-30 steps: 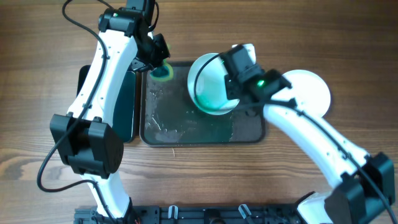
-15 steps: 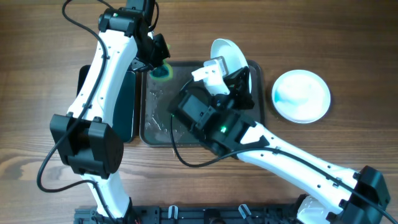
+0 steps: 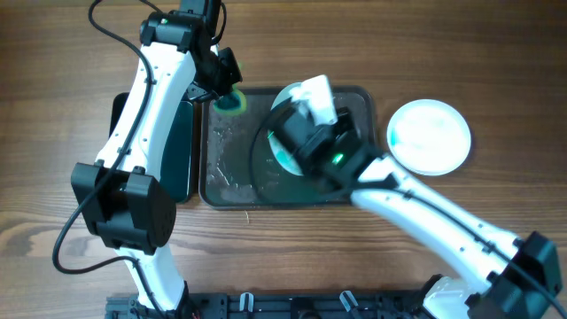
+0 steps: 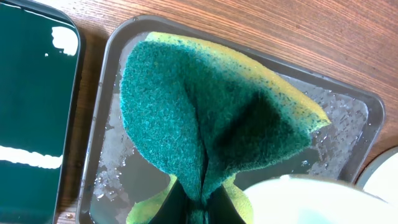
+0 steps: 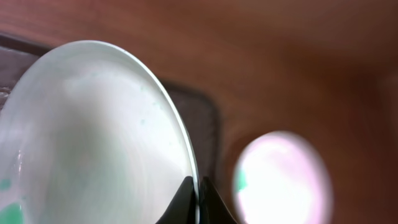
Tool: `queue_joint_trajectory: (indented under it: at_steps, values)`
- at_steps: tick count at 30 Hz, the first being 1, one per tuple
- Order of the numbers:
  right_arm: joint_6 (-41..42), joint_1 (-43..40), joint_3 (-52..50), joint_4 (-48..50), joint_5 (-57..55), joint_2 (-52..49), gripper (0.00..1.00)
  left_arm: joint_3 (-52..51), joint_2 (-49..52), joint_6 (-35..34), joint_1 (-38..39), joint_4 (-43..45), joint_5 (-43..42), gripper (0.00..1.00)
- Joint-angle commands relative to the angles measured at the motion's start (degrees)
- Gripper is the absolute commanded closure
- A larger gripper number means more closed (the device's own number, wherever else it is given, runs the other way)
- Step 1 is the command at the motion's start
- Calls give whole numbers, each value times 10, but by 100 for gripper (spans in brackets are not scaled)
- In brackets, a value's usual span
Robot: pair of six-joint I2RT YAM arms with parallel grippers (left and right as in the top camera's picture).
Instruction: Clean dirty plates on tray and stack at the side
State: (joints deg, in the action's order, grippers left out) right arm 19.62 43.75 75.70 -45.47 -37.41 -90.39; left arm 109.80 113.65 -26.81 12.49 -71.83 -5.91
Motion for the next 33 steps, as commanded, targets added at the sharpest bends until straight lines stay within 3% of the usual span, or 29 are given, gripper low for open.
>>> queue_joint_trajectory:
  at_steps: [1, 6, 10, 14, 24, 27, 31, 33]
  values:
    - [44, -126, 0, 3, 343, 21, 96, 8, -4, 11, 1, 2, 2, 96]
    - [45, -351, 0, -25, 510, 65, 96, 8, -4, 11, 1, 2, 2, 96]
    - [43, -529, -2, -78, 466, 68, 96, 8, -4, 11, 1, 0, 2, 96]
    - [37, -619, -29, -72, 411, 42, 96, 8, -4, 11, 1, 0, 2, 96]
    - [59, -646, -160, 35, 374, -23, 94, 8, -4, 11, 1, 2, 2, 96]
    - [57, -646, -156, 23, 396, -25, 75, 8, -4, 11, 1, 2, 2, 96]
    - [24, -645, -105, -31, 444, -15, 70, 9, -6, 18, -10, -13, 6, 96]
    - [-4, -636, -54, -70, 476, 1, 69, 9, -10, 57, -27, -42, 8, 96]
